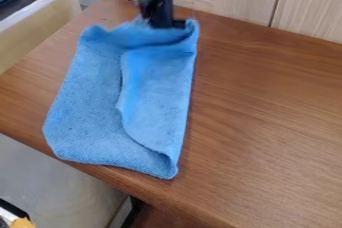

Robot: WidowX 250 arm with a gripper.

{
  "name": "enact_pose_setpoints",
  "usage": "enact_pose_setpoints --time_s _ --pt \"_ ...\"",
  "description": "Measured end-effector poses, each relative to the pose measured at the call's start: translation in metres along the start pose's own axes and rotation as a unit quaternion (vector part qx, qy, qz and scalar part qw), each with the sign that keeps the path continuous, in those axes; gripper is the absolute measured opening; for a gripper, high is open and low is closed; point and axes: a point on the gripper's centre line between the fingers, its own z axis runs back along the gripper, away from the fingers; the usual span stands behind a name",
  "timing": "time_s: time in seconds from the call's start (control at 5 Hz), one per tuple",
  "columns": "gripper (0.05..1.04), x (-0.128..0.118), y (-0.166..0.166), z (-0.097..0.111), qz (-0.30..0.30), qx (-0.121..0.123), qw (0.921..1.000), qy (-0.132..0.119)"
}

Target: Fold the cloth from top to bottom

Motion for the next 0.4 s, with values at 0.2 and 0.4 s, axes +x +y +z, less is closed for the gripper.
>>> enact_pose_setpoints --time_s 0.2,0.4 --pt "0.061 -0.004 -0.02 -0.013 -0.005 0.012 0.9999 0.004" --pt "0.06 -0.005 -0.038 -0.037 -0.02 0.022 0.9995 0.008"
